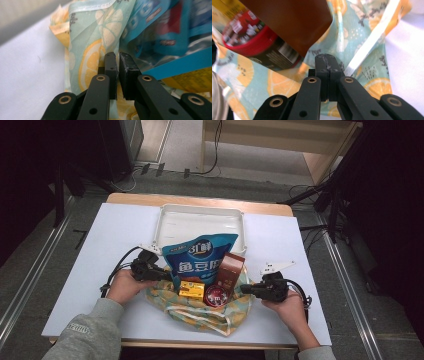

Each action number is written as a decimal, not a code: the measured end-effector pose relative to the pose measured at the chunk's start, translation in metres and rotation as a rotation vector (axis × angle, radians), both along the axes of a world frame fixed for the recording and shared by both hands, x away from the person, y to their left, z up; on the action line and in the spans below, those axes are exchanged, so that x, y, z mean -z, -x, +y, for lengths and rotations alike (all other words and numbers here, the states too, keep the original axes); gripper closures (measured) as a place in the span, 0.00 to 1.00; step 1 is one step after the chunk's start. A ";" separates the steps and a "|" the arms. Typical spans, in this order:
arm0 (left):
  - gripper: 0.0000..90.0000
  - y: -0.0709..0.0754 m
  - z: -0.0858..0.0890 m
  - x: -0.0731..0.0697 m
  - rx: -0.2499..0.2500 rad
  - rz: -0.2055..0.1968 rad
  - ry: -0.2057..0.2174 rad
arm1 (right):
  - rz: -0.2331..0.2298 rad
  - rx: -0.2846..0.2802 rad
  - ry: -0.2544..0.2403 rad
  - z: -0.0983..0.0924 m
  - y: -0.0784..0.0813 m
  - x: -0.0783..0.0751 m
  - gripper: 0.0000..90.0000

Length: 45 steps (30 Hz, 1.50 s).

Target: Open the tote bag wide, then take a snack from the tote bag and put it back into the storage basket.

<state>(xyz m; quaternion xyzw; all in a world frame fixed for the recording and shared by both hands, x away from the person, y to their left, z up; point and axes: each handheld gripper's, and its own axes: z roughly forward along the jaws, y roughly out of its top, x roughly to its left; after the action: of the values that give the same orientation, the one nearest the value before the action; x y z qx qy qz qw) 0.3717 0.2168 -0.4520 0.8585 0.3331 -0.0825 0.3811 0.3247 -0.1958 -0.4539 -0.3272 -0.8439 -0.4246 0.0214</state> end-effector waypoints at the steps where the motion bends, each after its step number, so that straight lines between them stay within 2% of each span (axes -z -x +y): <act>1: 0.95 0.000 0.000 -0.002 -0.002 -0.002 0.008 | -0.009 0.001 -0.005 0.000 0.000 -0.003 1.00; 9: 0.96 0.000 -0.001 -0.010 -0.002 -0.017 0.015 | -0.038 0.025 -0.030 0.001 -0.008 -0.016 1.00; 11: 0.97 0.000 -0.001 -0.010 -0.005 -0.018 0.011 | -0.067 0.045 -0.032 -0.001 -0.013 -0.023 1.00; 13: 0.97 0.000 -0.001 -0.010 -0.010 -0.015 0.016 | -0.074 0.050 -0.026 -0.001 -0.015 -0.024 1.00; 15: 0.97 -0.001 -0.002 -0.010 -0.010 -0.013 0.021 | -0.094 0.074 -0.034 0.000 -0.022 -0.028 1.00; 17: 0.98 -0.001 -0.004 -0.009 -0.010 -0.015 0.024 | -0.095 0.085 -0.047 0.003 -0.029 -0.030 1.00; 22: 0.98 -0.002 -0.005 -0.008 -0.011 -0.016 0.031 | -0.085 0.068 -0.078 0.014 -0.044 -0.025 1.00; 26: 0.99 -0.005 -0.006 -0.005 -0.021 -0.014 0.042 | -0.081 0.039 -0.049 0.023 -0.049 -0.017 1.00; 28: 0.99 -0.007 -0.006 -0.003 -0.022 -0.010 0.041 | -0.064 0.013 -0.021 0.031 -0.052 -0.007 1.00; 29: 0.99 -0.007 -0.006 -0.002 -0.022 -0.003 0.035 | -0.064 0.013 -0.021 0.031 -0.052 -0.007 1.00; 33: 1.00 -0.007 -0.004 -0.001 -0.013 -0.008 0.022 | -0.030 0.005 -0.010 0.031 -0.053 0.003 1.00; 34: 1.00 -0.007 -0.004 -0.001 -0.015 -0.005 0.022 | -0.010 0.001 -0.011 0.031 -0.054 0.006 1.00; 36: 0.99 -0.008 -0.006 0.003 -0.015 0.007 0.017 | 0.001 -0.009 0.002 0.033 -0.054 0.010 1.00; 37: 0.99 -0.008 -0.006 0.003 -0.015 0.007 0.017 | 0.001 -0.009 0.002 0.033 -0.054 0.010 1.00; 38: 0.98 -0.008 -0.007 0.003 -0.009 0.008 0.008 | -0.024 0.000 0.005 0.033 -0.052 0.008 1.00; 39: 0.97 -0.007 -0.006 -0.001 -0.021 0.020 0.056 | -0.037 0.003 -0.004 0.031 -0.052 0.006 1.00; 41: 0.95 -0.005 -0.004 -0.008 -0.029 -0.015 0.093 | -0.061 0.020 -0.029 0.026 -0.051 -0.001 1.00; 44: 0.94 -0.004 -0.001 -0.012 -0.031 -0.031 0.085 | -0.068 0.031 -0.043 0.023 -0.050 -0.006 0.97; 45: 0.94 -0.004 -0.001 -0.014 -0.038 -0.019 0.075 | -0.070 0.033 -0.047 0.021 -0.050 -0.008 0.96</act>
<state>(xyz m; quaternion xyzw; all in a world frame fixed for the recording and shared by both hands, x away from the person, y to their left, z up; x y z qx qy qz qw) 0.3754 0.2162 -0.4381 0.8379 0.3422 -0.0795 0.4179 0.3743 -0.1744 -0.4457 -0.3252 -0.8285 -0.4558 -0.0073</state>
